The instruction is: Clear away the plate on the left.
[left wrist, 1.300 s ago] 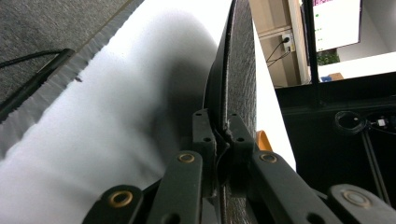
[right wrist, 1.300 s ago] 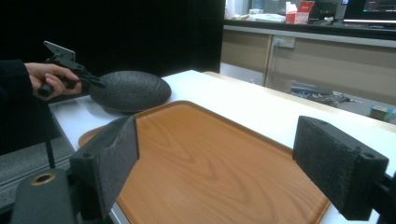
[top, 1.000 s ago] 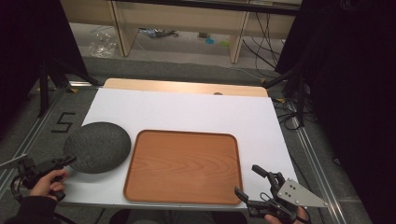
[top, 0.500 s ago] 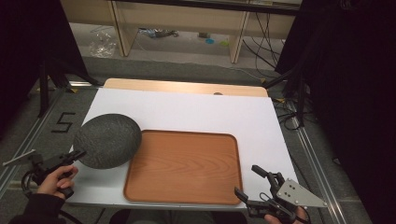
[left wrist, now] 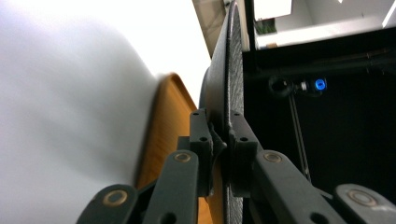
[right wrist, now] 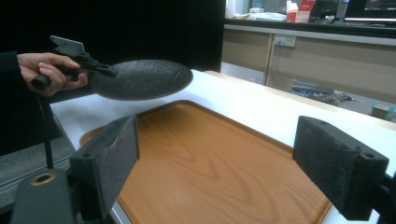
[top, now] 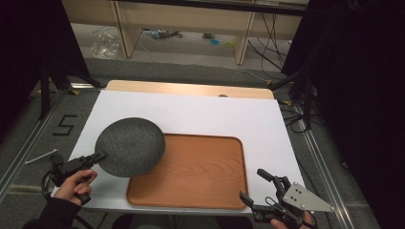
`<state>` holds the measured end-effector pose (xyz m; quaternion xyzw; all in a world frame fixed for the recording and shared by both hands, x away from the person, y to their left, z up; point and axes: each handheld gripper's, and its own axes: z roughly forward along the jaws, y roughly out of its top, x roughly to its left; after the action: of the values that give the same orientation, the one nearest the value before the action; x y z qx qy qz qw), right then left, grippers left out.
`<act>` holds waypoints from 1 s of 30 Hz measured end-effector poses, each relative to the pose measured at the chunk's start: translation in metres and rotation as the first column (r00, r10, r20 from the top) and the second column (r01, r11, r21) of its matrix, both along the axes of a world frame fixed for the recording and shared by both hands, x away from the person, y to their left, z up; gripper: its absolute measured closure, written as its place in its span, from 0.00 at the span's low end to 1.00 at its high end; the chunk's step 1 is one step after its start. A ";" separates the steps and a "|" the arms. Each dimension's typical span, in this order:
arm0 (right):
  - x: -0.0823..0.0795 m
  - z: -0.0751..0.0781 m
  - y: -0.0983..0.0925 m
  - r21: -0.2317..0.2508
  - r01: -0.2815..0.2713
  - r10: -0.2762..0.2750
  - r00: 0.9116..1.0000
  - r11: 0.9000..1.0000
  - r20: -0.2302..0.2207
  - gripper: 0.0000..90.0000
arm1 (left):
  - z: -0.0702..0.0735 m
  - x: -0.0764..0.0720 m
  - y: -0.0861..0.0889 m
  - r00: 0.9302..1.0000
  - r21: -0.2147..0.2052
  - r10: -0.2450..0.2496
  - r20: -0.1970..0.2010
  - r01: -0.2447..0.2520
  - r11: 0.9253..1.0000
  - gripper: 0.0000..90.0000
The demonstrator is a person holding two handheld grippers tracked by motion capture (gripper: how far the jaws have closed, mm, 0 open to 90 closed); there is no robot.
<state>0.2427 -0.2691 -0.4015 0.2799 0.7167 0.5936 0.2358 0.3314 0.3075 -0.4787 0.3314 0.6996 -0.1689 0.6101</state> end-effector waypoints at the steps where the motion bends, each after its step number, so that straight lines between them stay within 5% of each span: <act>1: 0.000 0.000 0.000 -0.001 -0.001 0.001 1.000 1.000 0.000 0.18 | 0.000 0.001 -0.004 1.000 -0.014 -0.007 0.010 0.008 1.000 0.92; 17: 0.001 -0.001 0.001 0.012 -0.009 0.009 1.000 1.000 0.004 0.17 | 0.003 0.004 -0.057 0.988 0.009 -0.154 -0.015 0.154 0.988 0.92; 30: 0.000 0.000 0.000 -0.012 -0.009 0.008 1.000 1.000 -0.016 0.18 | -0.001 0.008 -0.094 0.967 0.047 -0.251 -0.044 0.253 0.966 0.90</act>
<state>0.2429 -0.2691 -0.4019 0.2800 0.7233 0.5881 0.2294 0.3392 0.2131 -0.4795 0.4301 0.6674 -0.2331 0.5615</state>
